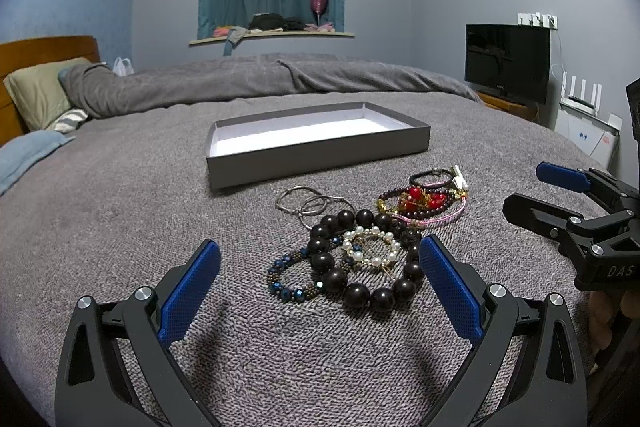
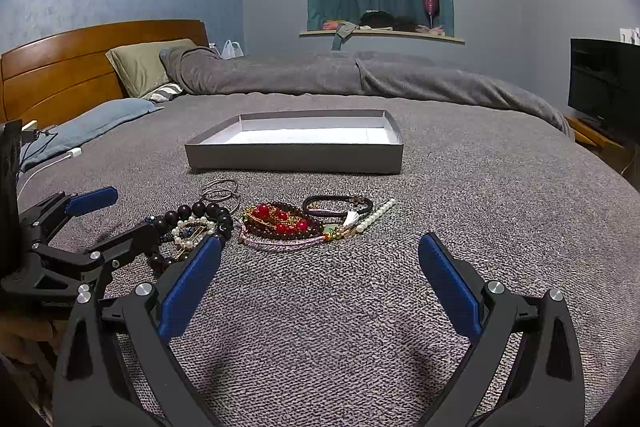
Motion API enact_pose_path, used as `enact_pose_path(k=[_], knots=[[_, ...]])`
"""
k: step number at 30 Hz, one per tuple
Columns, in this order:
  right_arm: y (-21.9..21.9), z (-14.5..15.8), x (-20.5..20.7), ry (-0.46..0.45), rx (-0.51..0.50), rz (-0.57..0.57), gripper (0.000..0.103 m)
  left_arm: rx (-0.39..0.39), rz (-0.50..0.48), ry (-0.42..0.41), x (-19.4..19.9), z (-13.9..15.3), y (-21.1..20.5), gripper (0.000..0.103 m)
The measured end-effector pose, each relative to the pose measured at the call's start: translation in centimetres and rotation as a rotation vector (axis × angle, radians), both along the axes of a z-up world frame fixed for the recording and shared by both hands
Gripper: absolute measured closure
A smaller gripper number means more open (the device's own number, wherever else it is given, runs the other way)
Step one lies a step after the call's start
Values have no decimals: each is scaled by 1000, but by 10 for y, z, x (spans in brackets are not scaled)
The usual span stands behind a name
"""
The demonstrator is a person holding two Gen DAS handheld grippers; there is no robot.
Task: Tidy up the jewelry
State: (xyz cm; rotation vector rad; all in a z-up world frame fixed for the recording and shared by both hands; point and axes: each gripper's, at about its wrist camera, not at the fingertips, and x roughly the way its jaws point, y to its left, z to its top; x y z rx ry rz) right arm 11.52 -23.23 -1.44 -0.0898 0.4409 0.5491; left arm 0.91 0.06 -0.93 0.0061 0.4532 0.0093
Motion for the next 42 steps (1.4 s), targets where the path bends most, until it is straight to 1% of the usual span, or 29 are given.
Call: enact_pose_path(k=[22,25,35,37,42], knots=[[1,0,0,-1,-1,2,5,3,-3,-2,-1,-2,1,4],[0,-4,5,2,-1,3,5,4,-5,-3,-1,-1,-1,4],[5,-4,9,28,-18,17,5,-25,-6,32,3,4,5,4],[6,-4,11,36,-19,19,5,-26,-5,29,4,7,6,4],[3,-1,18,64,3,28,5,-60,-18,9,3,13,13,4]])
